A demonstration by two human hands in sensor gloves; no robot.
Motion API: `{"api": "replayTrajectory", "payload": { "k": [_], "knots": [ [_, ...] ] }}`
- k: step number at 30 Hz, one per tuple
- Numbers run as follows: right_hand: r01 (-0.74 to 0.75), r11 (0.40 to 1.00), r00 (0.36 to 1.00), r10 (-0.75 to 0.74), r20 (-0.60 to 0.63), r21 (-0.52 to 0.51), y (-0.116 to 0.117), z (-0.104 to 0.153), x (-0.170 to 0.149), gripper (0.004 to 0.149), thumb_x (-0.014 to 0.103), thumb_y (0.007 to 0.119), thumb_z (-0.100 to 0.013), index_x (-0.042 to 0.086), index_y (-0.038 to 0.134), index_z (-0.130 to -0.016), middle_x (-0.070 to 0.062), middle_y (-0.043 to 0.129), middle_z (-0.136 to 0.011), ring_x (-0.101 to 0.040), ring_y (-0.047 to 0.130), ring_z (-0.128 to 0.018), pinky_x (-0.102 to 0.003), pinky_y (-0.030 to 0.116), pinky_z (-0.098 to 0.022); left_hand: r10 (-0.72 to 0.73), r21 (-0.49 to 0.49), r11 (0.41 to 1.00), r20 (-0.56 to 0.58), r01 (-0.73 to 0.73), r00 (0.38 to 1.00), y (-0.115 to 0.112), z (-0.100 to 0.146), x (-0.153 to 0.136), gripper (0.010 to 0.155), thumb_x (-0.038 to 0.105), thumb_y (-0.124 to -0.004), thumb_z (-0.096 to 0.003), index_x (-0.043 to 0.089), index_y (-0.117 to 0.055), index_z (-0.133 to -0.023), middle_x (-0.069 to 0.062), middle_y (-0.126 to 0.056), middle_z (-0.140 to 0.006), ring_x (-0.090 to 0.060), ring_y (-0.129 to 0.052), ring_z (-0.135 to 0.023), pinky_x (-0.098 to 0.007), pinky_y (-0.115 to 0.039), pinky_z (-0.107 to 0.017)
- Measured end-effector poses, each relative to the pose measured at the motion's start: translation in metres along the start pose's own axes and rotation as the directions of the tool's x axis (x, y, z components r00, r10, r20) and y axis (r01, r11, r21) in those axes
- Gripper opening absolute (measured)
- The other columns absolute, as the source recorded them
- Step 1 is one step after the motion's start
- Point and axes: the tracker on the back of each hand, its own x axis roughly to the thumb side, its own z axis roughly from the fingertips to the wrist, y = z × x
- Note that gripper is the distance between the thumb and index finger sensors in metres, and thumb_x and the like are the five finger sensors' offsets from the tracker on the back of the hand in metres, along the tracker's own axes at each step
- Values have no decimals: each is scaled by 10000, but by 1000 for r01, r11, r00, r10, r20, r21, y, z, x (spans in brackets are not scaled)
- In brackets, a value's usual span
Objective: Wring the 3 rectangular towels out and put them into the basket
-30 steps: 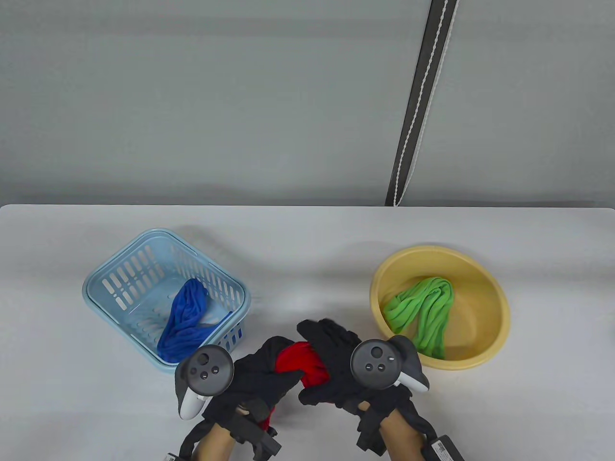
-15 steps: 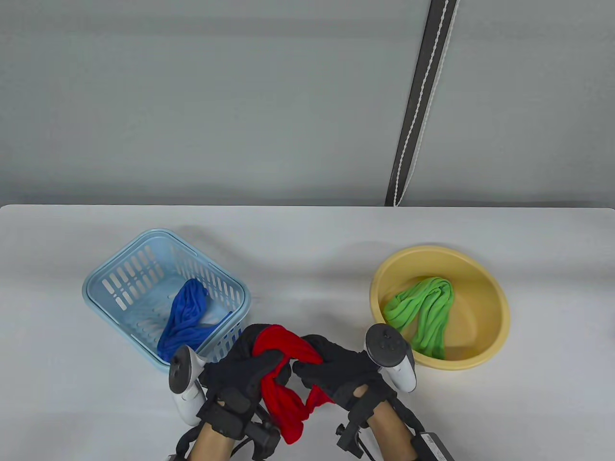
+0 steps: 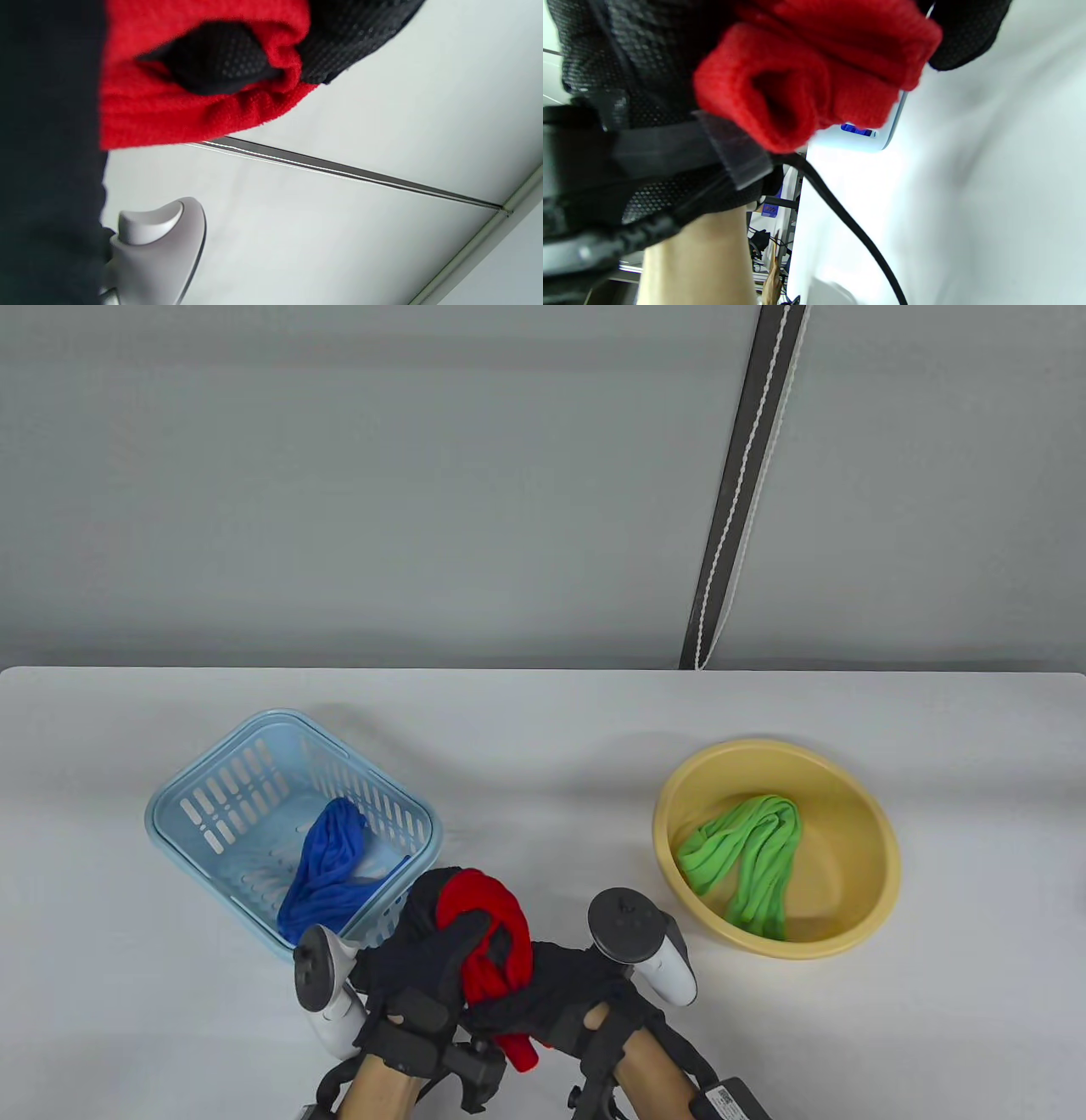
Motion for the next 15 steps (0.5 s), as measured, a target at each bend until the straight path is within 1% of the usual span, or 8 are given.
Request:
{"api": "replayTrajectory", "payload": {
  "k": [1,3,5,7,8,10,12,15],
  "knots": [
    [4,1000,1000,-4,9,-15,0,1,0,575,473,988,-445,122,806,-863,-167,792,-774,-388,847,-643,-715,674,-595,-14,-6,1000,11,14,1000,-1,0,1,571,408,-854,-541,85,-614,-946,-66,-913,-722,-192,-1016,-468,-405,-908,-389],
    [-36,997,998,39,42,-70,0,4,2,527,453,985,-455,111,813,-817,-226,716,-965,-483,805,-814,-727,651,-621,-23,-8,1000,35,24,999,-4,0,3,573,393,-862,-531,78,-617,-942,-77,-914,-724,-212,-1018,-475,-424,-907,-397],
    [-66,992,996,73,57,-110,-2,8,3,466,389,980,-466,135,783,-804,-247,729,-1044,-523,834,-884,-694,708,-621,-72,-7,997,78,73,994,-5,0,7,577,388,-875,-518,76,-631,-936,-78,-928,-724,-223,-1033,-485,-442,-916,-410],
    [-50,989,996,59,64,-137,-4,9,3,423,315,983,-461,148,775,-789,-173,910,-888,-417,1006,-753,-609,836,-554,-133,-1,991,106,134,985,-6,-1,10,580,397,-885,-502,76,-651,-925,-65,-949,-716,-216,-1058,-483,-447,-936,-412],
    [-33,989,997,42,63,-141,-4,9,2,419,301,983,-459,156,772,-790,-138,956,-806,-351,1060,-666,-562,885,-508,-136,2,991,116,137,984,-6,-1,11,582,390,-892,-495,68,-658,-921,-72,-954,-712,-226,-1061,-482,-458,-936,-412],
    [-3,985,998,14,65,-175,-5,10,2,437,271,984,-459,150,760,-815,-111,975,-726,-334,1087,-588,-539,913,-452,-126,-6,992,125,128,984,-6,-1,14,586,361,-904,-490,51,-657,-922,-94,-948,-721,-268,-1052,-502,-500,-913,-439],
    [-21,984,998,31,56,-178,-7,11,3,480,255,971,-472,128,733,-869,-122,965,-728,-322,1078,-584,-543,909,-452,-195,-2,980,139,198,971,-4,-2,16,591,372,-902,-493,59,-653,-929,-84,-947,-734,-259,-1056,-523,-494,-915,-460],
    [-67,975,996,78,44,-213,-13,15,4,553,240,960,-488,106,692,-952,-148,958,-731,-322,1069,-554,-544,907,-430,-207,-70,974,110,216,972,-2,-1,18,605,352,-889,-523,65,-597,-968,-102,-895,-813,-310,-1013,-626,-538,-857,-543]
  ]
}}
